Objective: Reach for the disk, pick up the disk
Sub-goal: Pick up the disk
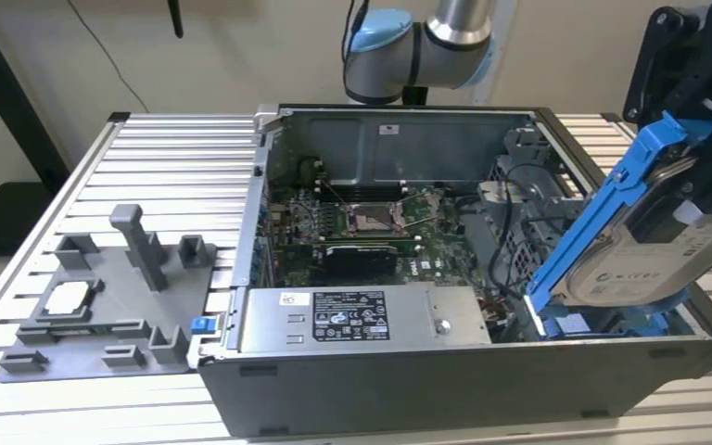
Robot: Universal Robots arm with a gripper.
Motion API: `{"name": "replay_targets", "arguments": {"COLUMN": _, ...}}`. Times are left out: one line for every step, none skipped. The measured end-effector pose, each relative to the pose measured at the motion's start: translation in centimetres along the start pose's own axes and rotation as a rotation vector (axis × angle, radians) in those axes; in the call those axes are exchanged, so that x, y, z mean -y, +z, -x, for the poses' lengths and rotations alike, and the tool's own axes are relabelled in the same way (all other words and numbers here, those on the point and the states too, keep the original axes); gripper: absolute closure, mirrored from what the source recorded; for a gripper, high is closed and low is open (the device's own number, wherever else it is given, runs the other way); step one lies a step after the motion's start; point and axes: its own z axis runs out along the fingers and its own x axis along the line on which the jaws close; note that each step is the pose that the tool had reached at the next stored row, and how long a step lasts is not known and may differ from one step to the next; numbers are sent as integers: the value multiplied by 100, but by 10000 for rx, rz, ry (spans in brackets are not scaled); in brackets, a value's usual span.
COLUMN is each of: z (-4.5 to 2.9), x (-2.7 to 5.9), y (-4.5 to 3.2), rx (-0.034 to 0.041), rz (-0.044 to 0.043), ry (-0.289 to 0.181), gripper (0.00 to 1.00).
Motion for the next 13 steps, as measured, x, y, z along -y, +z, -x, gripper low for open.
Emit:
{"name": "replay_targets", "arguments": {"z": 28, "x": 28, "y": 17, "rx": -1, "rz": 1, "ry": 0, "gripper": 100}}
{"name": "replay_targets", "arguments": {"z": 58, "x": 56, "y": 37, "rx": -1, "rz": 0, "ry": 0, "gripper": 100}}
{"name": "replay_targets", "arguments": {"z": 89, "x": 82, "y": 57, "rx": -1, "rz": 0, "ry": 0, "gripper": 100}}
{"name": "replay_targets", "arguments": {"z": 118, "x": 106, "y": 76, "rx": -1, "rz": 0, "ry": 0, "gripper": 100}}
{"name": "replay_targets", "arguments": {"z": 148, "x": 133, "y": 95, "rx": -1, "rz": 0, "ry": 0, "gripper": 100}}
{"name": "replay_targets", "arguments": {"z": 177, "x": 161, "y": 113, "rx": 0, "rz": 0, "ry": 0, "gripper": 100}}
{"name": "replay_targets", "arguments": {"z": 207, "x": 192, "y": 133, "rx": 0, "rz": 0, "ry": 0, "gripper": 100}}
{"name": "replay_targets", "arguments": {"z": 233, "x": 220, "y": 150, "rx": -2, "rz": 0, "ry": 0, "gripper": 100}}
{"name": "replay_targets", "arguments": {"z": 255, "x": 257, "y": 169, "rx": -2, "rz": 0, "ry": 1, "gripper": 100}}
{"name": "replay_targets", "arguments": {"z": 270, "x": 295, "y": 187, "rx": 0, "rz": 0, "ry": 1, "gripper": 100}}
{"name": "replay_targets", "arguments": {"z": 282, "x": 329, "y": 205, "rx": 0, "rz": 0, "ry": 0, "gripper": 100}}
{"name": "replay_targets", "arguments": {"z": 289, "x": 354, "y": 222, "rx": -2, "rz": 0, "ry": 0, "gripper": 100}}
{"name": "replay_targets", "arguments": {"z": 290, "x": 368, "y": 242, "rx": -6, "rz": 0, "ry": 0, "gripper": 100}}
